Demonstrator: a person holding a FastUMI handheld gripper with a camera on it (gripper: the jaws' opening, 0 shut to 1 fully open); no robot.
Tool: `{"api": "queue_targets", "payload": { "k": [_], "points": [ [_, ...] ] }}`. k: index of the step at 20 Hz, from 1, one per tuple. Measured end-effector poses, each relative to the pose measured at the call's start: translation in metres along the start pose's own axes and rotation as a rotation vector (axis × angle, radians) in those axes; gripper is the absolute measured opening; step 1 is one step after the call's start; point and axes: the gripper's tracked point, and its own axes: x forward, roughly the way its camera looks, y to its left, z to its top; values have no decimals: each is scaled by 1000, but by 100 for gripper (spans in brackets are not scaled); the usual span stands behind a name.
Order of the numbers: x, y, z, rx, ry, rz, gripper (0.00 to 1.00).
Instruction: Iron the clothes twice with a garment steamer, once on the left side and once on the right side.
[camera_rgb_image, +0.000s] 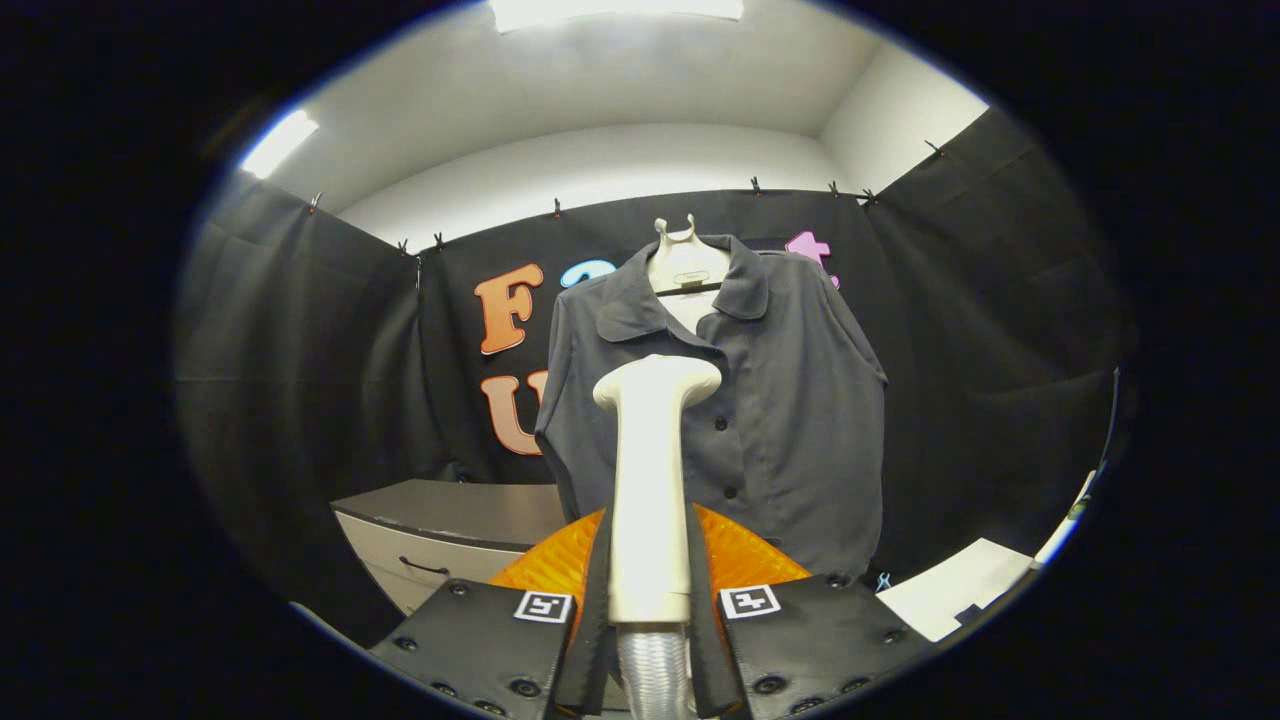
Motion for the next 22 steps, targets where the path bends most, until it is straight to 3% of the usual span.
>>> {"api": "queue_targets", "payload": {
  "k": [12, 22],
  "points": [
    [51, 31, 7, -68, -15, 41, 40],
    [81, 23, -3, -87, -15, 1, 40]
  ]
}}
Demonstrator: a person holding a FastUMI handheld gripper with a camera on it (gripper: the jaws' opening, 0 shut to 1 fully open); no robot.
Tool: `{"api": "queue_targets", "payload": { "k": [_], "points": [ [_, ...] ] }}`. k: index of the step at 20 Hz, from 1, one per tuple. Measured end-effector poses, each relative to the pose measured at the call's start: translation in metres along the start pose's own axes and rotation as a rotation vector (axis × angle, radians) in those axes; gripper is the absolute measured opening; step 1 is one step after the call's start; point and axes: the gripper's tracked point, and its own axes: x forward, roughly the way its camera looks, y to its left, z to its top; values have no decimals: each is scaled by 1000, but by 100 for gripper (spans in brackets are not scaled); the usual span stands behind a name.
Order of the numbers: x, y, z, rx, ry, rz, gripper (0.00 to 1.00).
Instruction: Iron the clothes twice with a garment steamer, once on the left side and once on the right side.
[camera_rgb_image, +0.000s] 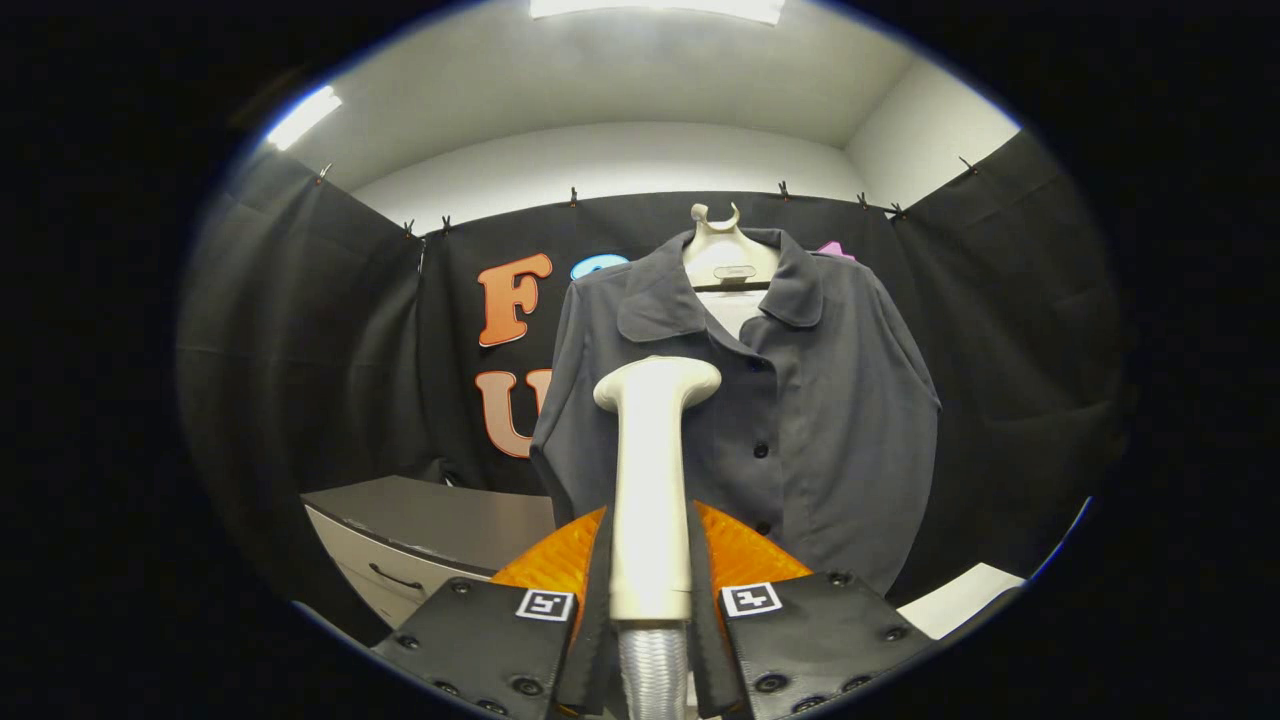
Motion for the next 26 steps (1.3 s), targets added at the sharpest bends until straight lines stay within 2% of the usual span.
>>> {"api": "queue_targets", "payload": {
  "k": [3, 26],
  "points": [
    [-2, 2, -7, -34, 0, -14, 40],
    [-49, -13, -118, 11, 163, -37, 40]
  ]
}}
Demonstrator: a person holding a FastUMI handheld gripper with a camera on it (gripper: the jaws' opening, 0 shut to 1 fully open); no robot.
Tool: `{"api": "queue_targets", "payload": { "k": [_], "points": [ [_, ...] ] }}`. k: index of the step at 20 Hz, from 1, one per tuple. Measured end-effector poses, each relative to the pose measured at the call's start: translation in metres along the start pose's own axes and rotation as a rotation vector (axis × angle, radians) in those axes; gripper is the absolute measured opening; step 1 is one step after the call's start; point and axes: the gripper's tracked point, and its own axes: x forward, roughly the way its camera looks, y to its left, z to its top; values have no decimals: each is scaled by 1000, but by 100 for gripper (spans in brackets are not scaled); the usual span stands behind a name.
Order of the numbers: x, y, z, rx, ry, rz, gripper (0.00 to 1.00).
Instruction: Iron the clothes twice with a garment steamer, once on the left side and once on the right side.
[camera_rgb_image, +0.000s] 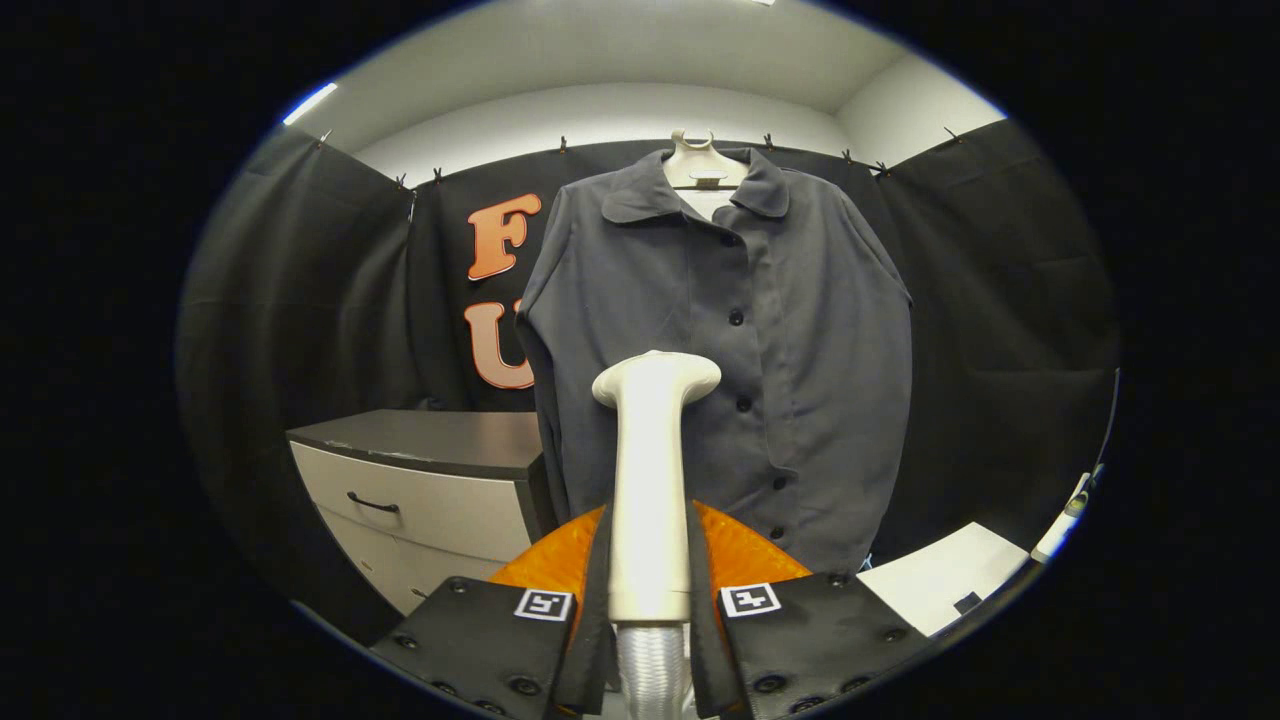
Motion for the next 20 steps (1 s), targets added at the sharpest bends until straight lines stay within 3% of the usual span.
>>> {"api": "queue_targets", "payload": {
  "k": [20],
  "points": [
    [-25, -4, -81, 1, 120, -12, 40]
  ]
}}
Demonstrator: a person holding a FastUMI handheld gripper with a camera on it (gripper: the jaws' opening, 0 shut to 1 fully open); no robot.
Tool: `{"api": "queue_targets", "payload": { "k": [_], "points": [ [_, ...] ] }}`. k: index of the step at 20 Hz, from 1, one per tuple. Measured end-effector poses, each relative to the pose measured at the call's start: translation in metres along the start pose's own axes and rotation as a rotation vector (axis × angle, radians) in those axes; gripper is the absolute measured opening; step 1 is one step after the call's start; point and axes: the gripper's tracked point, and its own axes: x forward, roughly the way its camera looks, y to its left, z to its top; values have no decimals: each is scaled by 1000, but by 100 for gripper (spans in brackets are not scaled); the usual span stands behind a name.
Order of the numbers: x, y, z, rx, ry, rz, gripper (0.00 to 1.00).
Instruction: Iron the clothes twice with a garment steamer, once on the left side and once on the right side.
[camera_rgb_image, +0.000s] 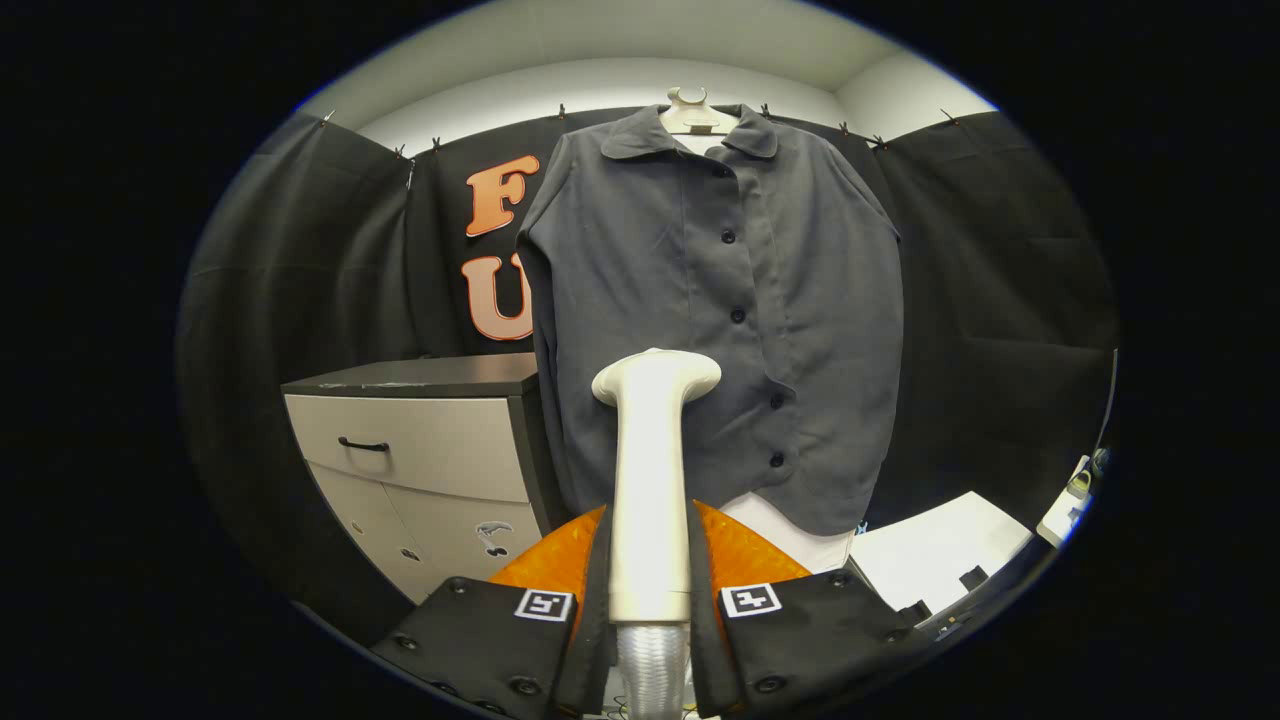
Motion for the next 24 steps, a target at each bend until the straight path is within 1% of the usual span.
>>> {"api": "queue_targets", "payload": {
  "k": [24],
  "points": [
    [-9, -7, -79, 25, 152, -7, 40]
  ]
}}
